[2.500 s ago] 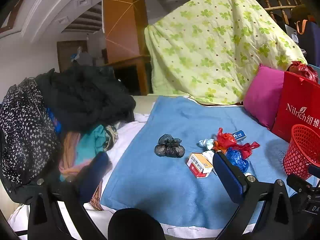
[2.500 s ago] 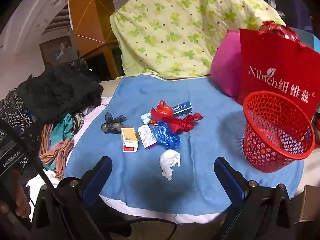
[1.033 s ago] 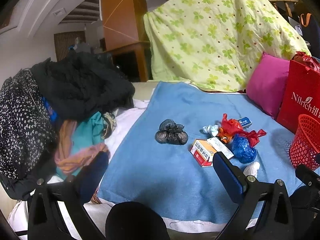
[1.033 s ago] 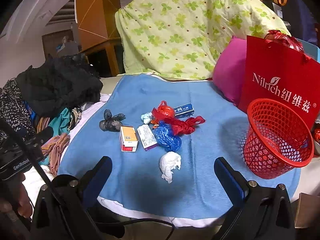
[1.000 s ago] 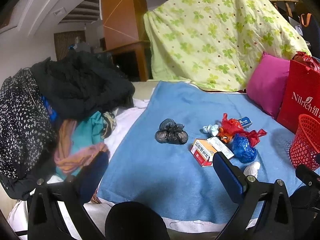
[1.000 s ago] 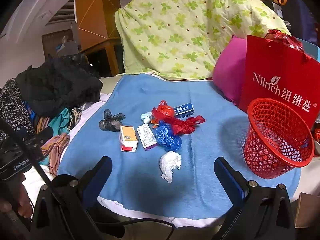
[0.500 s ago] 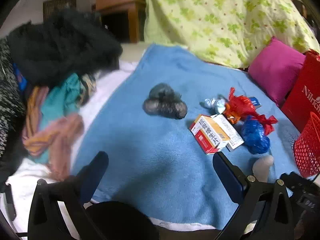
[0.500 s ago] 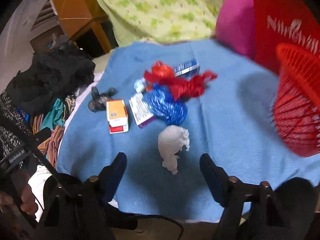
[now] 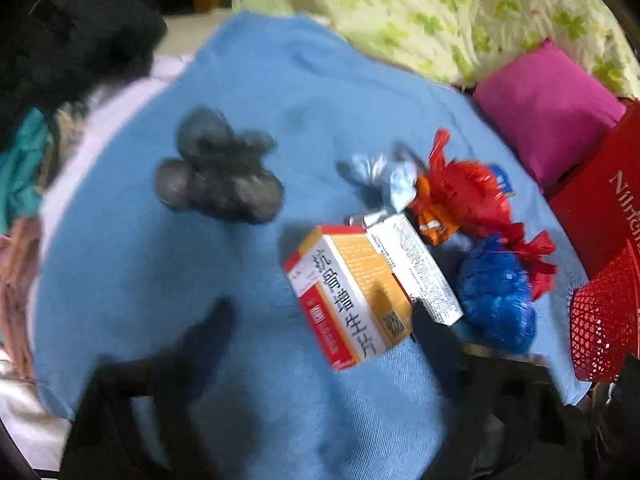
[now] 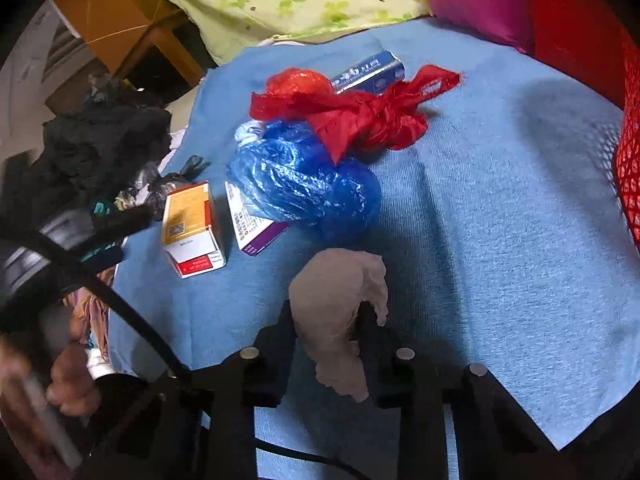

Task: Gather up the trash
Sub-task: 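Grasp the white tissue with the right tool while the left tool grasps the medicine box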

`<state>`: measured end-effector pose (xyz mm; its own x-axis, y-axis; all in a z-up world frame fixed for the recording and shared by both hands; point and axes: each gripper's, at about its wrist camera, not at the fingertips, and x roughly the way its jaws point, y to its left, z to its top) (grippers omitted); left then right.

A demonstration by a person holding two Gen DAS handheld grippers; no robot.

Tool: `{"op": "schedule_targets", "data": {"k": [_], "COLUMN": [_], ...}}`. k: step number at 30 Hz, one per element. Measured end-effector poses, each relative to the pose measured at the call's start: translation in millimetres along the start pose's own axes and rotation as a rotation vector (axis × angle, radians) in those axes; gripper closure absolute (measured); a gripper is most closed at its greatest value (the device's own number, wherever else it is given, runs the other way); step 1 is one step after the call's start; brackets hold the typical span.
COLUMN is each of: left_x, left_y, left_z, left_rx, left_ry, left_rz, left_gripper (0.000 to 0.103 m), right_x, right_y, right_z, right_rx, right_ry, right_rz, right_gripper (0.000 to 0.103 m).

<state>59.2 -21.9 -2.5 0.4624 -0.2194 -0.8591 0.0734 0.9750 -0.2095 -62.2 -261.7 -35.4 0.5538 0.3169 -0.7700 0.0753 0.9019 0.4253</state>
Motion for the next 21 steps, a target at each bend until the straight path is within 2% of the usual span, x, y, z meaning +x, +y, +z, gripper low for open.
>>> {"op": "schedule_targets", "data": {"k": [1, 3, 10, 12, 15, 16, 19, 20, 21], "left_x": [7, 16, -1, -5, -6, -5, 7, 9, 11], "left_y": [0, 0, -3, -2, -4, -5, -7, -7, -8], "left_z": [1, 3, 1, -2, -3, -3, -4, -5, -7], "left_rx": [-0.011, -0.048, -0.046, -0.055, -0.059, -0.056, -0.065, -0.070, -0.070], "left_ry": [0.018, 0.041, -0.014, -0.016, -0.023, -0.029, -0.015, -0.018, -0.023], "left_rz": [-0.031, -0.111, -0.146, -0.154, -0.141, -0.114, -0.062, -0.046, -0.021], "left_gripper": [0.044, 0.048, 0.082, 0.084, 0.084, 0.081, 0.055, 0.042, 0.037], "right_x": [-3, -13, -41, -46, -51, -53, -59, -61, -62], "right_y": [-1, -5, -11, -13, -14, -14, -14, -15, -15], "right_z": [-1, -4, -16, -19, -20, -22, -24, -24, -25], "right_rx": [0.000, -0.001, -0.004, -0.003, 0.001, -0.001, -0.008, -0.010, -0.012], "right_ry": [-0.004, -0.015, -0.046, -0.052, -0.051, -0.051, -0.057, -0.059, -0.059], "right_rz": [0.004, 0.012, 0.021, 0.018, 0.015, 0.011, 0.005, 0.002, -0.003], "right_gripper": [0.073, 0.074, 0.074, 0.074, 0.074, 0.074, 0.074, 0.074, 0.074]}}
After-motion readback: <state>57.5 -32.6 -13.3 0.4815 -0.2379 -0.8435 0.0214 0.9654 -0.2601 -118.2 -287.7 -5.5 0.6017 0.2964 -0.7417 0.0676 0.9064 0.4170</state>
